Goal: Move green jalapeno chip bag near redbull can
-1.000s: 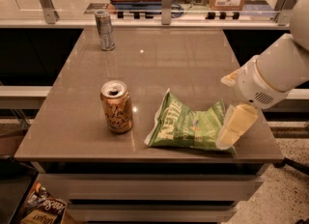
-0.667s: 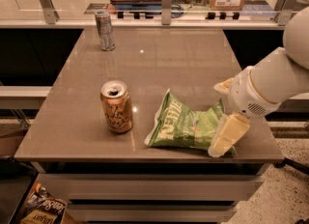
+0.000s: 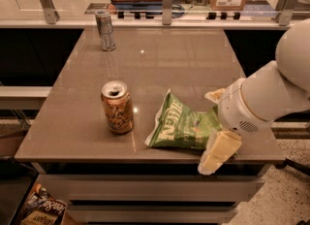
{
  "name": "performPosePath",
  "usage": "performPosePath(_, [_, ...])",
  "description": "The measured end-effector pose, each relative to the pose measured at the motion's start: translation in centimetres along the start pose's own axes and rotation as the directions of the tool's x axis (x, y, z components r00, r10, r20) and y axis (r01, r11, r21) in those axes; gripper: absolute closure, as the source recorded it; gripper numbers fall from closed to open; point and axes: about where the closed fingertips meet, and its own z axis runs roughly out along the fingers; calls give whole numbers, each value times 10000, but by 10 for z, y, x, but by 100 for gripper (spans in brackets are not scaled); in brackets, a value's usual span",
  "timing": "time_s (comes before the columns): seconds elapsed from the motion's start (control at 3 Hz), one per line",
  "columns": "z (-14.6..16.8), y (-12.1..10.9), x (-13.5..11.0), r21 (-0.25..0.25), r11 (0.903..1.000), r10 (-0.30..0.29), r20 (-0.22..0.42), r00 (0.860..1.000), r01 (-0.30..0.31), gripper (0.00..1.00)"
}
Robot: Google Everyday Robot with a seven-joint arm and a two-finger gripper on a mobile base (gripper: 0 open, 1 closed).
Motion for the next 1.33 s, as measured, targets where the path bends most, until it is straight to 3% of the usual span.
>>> performPosePath(0.67, [23, -5, -9, 116, 9999, -11, 224, 9997, 8, 0])
performPosePath(1.33, [20, -4, -11, 170, 9998, -62, 209, 9998, 59, 40])
